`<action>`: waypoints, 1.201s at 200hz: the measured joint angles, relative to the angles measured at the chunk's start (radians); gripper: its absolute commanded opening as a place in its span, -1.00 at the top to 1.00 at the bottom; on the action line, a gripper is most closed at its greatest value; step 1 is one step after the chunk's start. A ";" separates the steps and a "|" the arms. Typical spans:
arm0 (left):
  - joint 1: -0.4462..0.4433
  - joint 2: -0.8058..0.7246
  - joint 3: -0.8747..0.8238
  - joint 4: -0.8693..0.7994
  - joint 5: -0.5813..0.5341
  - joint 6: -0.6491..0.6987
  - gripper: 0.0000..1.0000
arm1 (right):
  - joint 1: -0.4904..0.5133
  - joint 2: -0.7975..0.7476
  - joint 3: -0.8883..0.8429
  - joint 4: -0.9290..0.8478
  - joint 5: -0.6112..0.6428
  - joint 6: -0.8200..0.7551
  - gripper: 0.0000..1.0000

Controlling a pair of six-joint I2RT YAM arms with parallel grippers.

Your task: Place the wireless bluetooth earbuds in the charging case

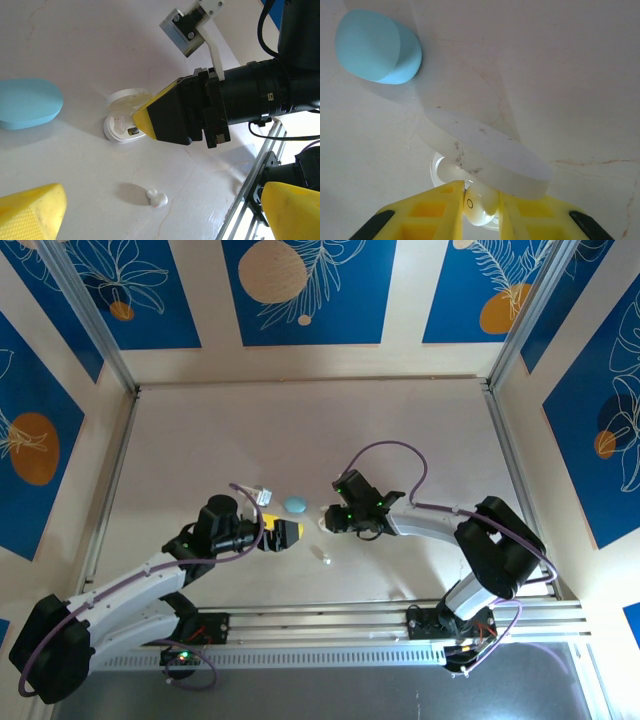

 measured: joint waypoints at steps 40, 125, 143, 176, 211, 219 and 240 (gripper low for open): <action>0.000 0.000 0.000 0.000 0.000 0.000 -0.99 | 0.006 0.000 0.021 -0.025 0.017 -0.003 0.38; 0.000 -0.002 0.000 -0.009 0.000 0.000 -0.99 | 0.019 -0.017 0.026 -0.064 0.041 -0.002 0.38; 0.000 -0.002 0.000 -0.015 0.000 0.000 -0.99 | 0.019 -0.031 0.026 -0.075 0.044 -0.002 0.38; 0.000 -0.008 0.000 -0.027 -0.010 0.000 -0.99 | 0.027 -0.057 0.026 -0.093 0.049 -0.002 0.38; -0.001 -0.039 0.000 -0.047 -0.023 0.007 -0.99 | 0.032 -0.091 0.026 -0.118 0.049 -0.002 0.40; -0.001 -0.044 0.000 -0.054 -0.026 0.008 -0.99 | 0.032 -0.097 0.026 -0.123 0.049 -0.002 0.40; -0.001 -0.053 0.000 -0.073 -0.031 0.008 -0.99 | 0.034 -0.105 0.027 -0.139 0.050 -0.001 0.41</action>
